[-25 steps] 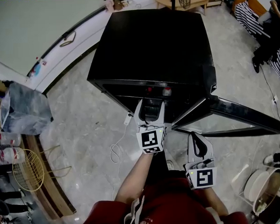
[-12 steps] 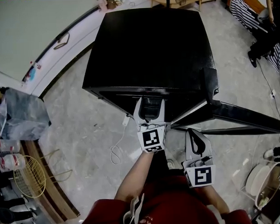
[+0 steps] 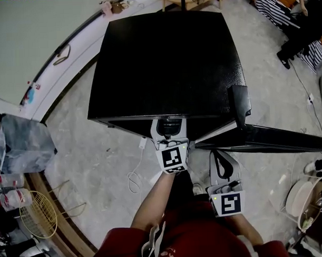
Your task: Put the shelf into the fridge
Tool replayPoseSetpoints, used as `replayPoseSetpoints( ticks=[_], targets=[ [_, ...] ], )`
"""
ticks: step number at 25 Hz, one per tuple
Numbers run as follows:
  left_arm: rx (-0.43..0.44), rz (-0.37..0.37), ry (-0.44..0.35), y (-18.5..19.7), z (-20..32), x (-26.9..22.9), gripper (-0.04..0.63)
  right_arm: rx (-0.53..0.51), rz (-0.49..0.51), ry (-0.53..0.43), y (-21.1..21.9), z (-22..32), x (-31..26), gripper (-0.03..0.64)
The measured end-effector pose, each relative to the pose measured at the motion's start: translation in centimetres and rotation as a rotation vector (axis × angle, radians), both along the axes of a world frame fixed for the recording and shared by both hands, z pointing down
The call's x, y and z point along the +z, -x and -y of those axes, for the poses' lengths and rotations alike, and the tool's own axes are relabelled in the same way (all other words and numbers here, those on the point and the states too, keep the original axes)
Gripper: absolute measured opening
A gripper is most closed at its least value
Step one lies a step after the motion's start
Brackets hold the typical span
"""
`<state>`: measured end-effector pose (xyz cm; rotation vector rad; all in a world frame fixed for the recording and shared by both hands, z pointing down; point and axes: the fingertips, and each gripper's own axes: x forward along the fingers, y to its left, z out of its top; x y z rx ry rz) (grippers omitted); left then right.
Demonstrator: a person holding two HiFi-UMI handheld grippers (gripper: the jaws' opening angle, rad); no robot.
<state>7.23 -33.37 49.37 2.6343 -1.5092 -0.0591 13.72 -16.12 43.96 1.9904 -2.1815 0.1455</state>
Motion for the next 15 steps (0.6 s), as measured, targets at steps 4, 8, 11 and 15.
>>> replayPoseSetpoints(
  ticks=[4,8,11,15],
  targets=[
    [0.007,0.010,-0.002,-0.4,1.2,-0.1,0.314,0.018,0.019,0.002,0.1,0.6,0.1,0.000],
    [0.011,0.001,0.000,-0.8,2.1,-0.3,0.314,0.042,0.041,-0.003,0.0,1.2,0.0,0.000],
    [0.010,0.012,-0.008,-0.9,2.4,-0.2,0.316,0.041,0.035,-0.007,0.1,1.5,-0.2,0.000],
    [-0.009,0.022,-0.014,-0.8,2.5,-0.2,0.314,0.043,0.039,-0.002,0.3,1.9,-0.3,0.000]
  ],
)
